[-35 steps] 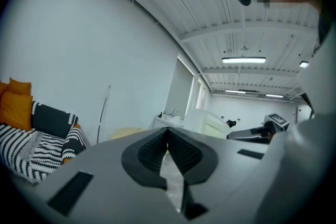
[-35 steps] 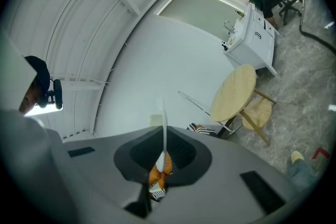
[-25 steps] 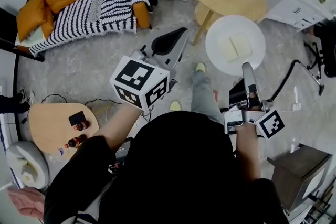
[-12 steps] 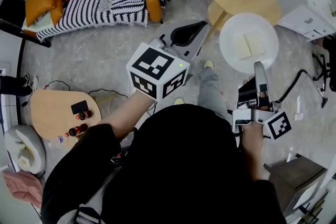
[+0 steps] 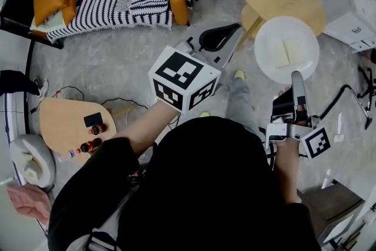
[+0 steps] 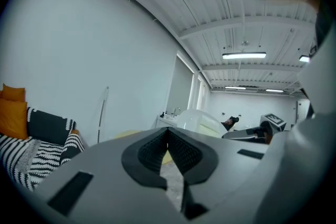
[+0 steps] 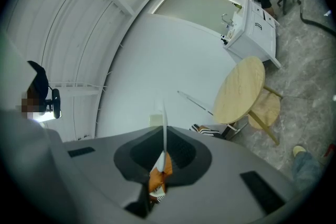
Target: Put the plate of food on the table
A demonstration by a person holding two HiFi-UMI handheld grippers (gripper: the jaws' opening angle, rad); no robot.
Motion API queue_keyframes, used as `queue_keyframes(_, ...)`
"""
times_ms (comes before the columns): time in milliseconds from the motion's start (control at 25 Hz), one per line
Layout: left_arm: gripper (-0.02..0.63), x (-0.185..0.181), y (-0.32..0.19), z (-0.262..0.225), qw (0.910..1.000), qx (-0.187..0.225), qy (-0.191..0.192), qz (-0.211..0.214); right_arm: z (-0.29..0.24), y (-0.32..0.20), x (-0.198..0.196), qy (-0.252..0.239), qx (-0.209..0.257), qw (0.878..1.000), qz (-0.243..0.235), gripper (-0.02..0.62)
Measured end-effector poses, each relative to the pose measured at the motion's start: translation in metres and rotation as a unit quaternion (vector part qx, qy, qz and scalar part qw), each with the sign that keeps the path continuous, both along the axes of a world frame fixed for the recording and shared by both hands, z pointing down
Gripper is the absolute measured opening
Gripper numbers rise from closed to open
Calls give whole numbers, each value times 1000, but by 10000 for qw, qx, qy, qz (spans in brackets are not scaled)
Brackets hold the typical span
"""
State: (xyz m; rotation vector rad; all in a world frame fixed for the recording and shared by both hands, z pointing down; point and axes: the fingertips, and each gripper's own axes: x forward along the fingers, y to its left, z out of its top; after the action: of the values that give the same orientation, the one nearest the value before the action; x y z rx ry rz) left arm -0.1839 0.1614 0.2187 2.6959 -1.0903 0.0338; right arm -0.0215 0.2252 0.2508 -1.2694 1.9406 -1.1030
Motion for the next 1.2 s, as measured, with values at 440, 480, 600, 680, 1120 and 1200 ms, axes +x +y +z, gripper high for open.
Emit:
queue_keyframes(440,8,41,-74,22,9992,-367,-107,98,20,-79,33,40,-283,9996,-41,17)
queue_keyframes(480,8,43,-79,23,9991,-380,-113,117,20,-85,34,24,-277,9996,-47,17)
queue_keyframes(600,8,49,-92,27,9989,-431,-132,131,22,-99,37,-5,-272,9996,-85,16)
queue_keyframes(680,8,54,-102,26,9988,-445,-171,114,22,-111,43,-16,-272,9996,-110,17)
queue_keyframes(1120,8,98,-153,32,9973,-582,-423,167,27,-164,81,-302,-318,9989,-133,17)
queue_keyframes(1200,8,106,-162,34,9969,-599,-474,187,30,-172,89,-347,-328,9988,-127,17)
